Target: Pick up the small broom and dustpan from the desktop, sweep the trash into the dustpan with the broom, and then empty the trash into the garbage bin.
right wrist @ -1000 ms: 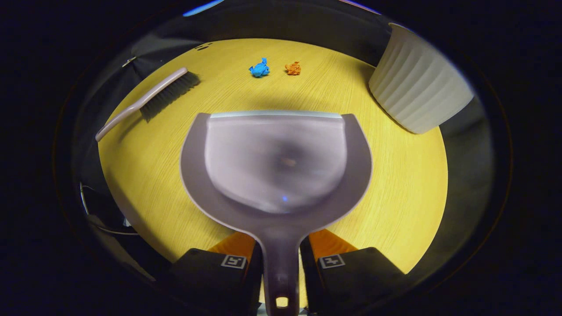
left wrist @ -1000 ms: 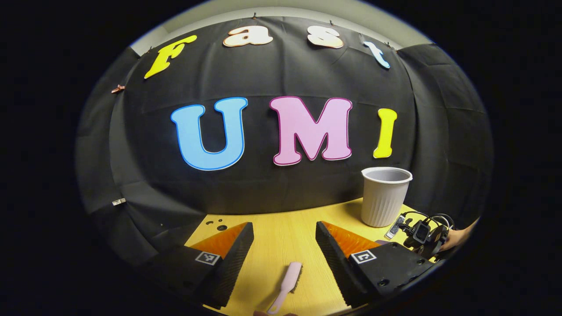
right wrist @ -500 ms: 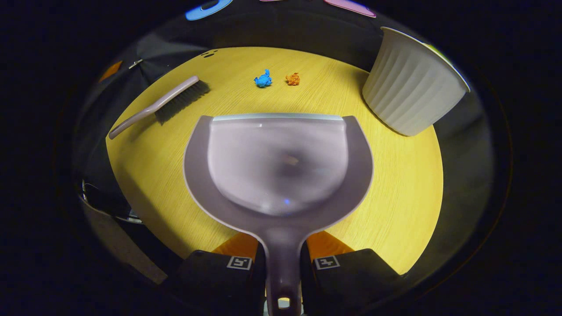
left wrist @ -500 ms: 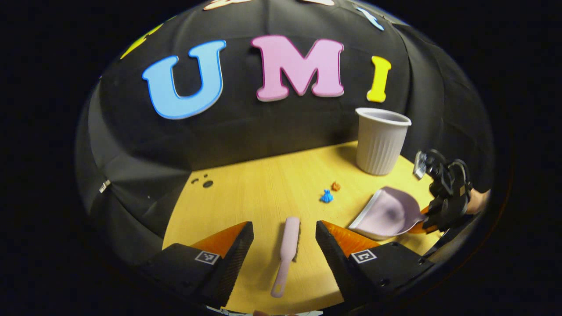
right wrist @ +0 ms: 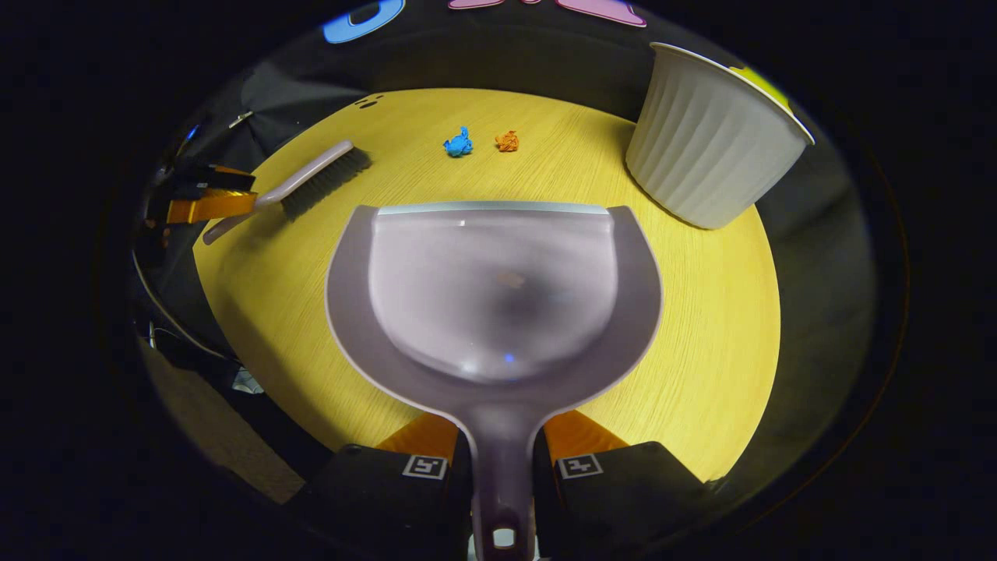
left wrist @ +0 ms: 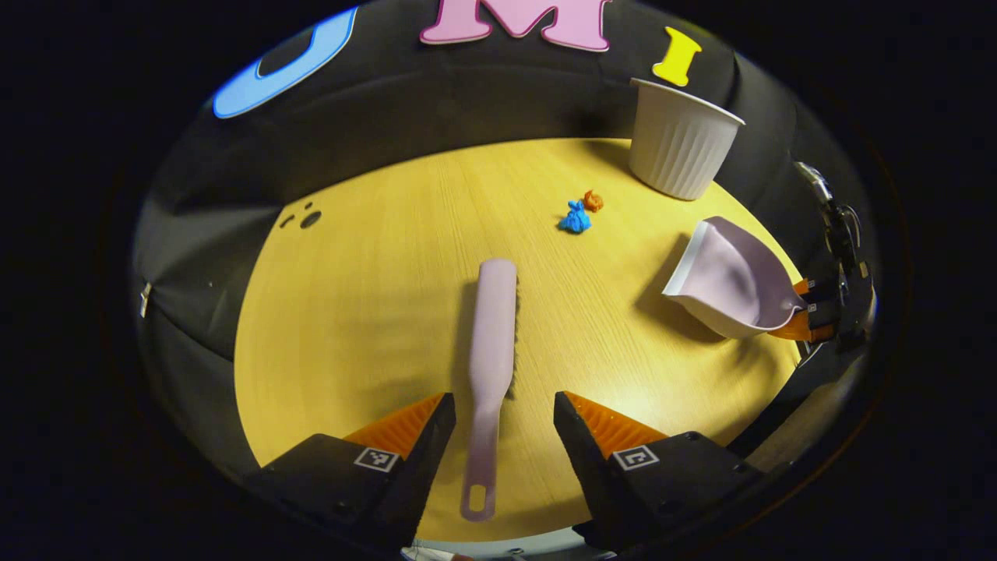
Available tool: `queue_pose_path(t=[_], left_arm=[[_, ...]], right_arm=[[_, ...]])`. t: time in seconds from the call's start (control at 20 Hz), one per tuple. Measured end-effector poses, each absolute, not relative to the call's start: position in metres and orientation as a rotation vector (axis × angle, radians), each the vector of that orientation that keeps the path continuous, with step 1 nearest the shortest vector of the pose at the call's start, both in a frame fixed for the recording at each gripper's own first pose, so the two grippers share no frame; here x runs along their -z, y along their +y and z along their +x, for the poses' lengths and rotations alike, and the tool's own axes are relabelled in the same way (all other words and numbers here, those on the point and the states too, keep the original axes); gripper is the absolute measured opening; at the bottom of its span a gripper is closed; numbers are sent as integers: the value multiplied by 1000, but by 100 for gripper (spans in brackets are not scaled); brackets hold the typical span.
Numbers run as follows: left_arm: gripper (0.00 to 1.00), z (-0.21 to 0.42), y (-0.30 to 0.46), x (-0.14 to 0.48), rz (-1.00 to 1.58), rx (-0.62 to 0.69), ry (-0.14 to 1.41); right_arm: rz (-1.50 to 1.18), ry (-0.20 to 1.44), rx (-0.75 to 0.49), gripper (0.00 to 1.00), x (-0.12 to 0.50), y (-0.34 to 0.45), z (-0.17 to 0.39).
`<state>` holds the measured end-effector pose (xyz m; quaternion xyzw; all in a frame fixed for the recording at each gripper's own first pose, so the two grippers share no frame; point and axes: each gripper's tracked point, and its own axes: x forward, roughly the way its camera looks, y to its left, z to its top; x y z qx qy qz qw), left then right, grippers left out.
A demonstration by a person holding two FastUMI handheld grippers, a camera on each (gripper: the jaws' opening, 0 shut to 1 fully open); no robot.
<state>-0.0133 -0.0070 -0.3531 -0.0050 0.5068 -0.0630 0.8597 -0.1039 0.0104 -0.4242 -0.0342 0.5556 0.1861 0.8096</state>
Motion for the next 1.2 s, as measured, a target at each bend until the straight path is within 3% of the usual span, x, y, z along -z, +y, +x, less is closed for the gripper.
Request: queue_pose_path(t=[0.25, 0.4, 0.65, 0.7, 0.8, 0.85, 0.95, 1.0, 1.15, 1.2], left_arm=[[81, -12, 1, 395, 47, 139, 1172], [70, -12, 1, 413, 35, 134, 1216], [61, -9, -1, 425, 22, 153, 1257], [63, -5, -2, 424, 21, 159, 1251], [55, -3, -1, 427, 38, 179, 1259], [53, 0, 1, 426, 59, 180, 1256], [30, 12, 8, 420, 103, 151, 1224], [28, 23, 8, 413, 105, 148, 1195], [27, 68, -1, 389, 93, 160, 1118], [27, 86, -3, 383, 110, 167, 1101]], right_arm=[[-65, 1192, -403, 33, 425, 9, -107], [-60, 1192, -408, 37, 423, 7, -106], [-65, 1202, -411, 37, 425, 5, -107], [-64, 1202, -410, 33, 426, 5, -106], [-55, 1202, -406, 37, 427, 5, -104], [-51, 1203, -406, 33, 427, 4, -104], [-52, 1209, -407, 36, 425, 3, -105], [-63, 1215, -408, 33, 425, 2, -104], [-107, 1251, -392, 41, 428, 0, -102], [-100, 1260, -400, 37, 428, 3, -101]])
